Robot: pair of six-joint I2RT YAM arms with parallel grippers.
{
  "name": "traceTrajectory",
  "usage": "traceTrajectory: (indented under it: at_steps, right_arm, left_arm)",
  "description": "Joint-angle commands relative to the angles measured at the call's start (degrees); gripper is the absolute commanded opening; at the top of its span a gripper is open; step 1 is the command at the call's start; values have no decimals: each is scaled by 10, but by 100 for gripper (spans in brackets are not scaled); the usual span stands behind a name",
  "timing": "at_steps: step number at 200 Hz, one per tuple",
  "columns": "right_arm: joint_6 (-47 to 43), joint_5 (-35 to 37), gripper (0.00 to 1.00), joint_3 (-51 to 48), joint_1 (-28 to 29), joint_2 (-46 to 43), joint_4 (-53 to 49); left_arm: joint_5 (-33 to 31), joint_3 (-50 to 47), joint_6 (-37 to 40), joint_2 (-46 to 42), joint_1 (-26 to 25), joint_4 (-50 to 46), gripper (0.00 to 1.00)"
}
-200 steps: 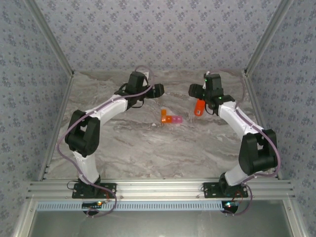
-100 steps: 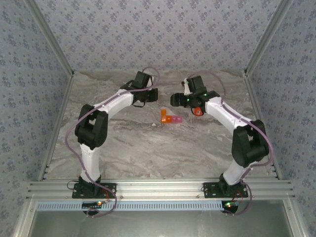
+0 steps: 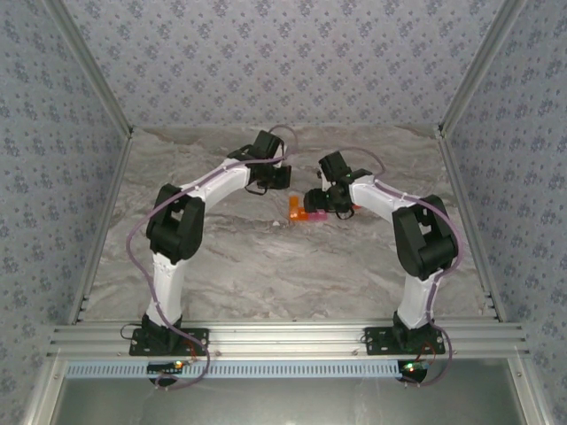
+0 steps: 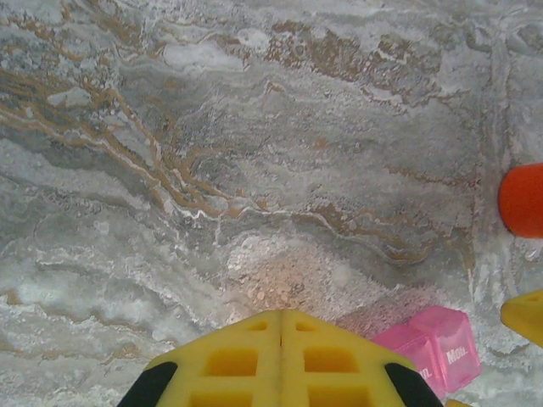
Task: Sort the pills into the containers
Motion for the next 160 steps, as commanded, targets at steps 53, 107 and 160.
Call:
traceTrajectory:
  at_steps: [53, 107, 160]
  right_arm:
    - [-14, 18, 72, -3, 3, 27, -34]
    - [-8, 18, 71, -9, 0, 35, -32]
    - [-4, 15, 70, -10, -4, 41, -30]
  left_arm:
    - [20, 28, 12, 26, -19, -21, 0]
    - [25, 30, 13, 36, -25, -27, 0]
    - [32, 16, 12, 26, -32, -24, 0]
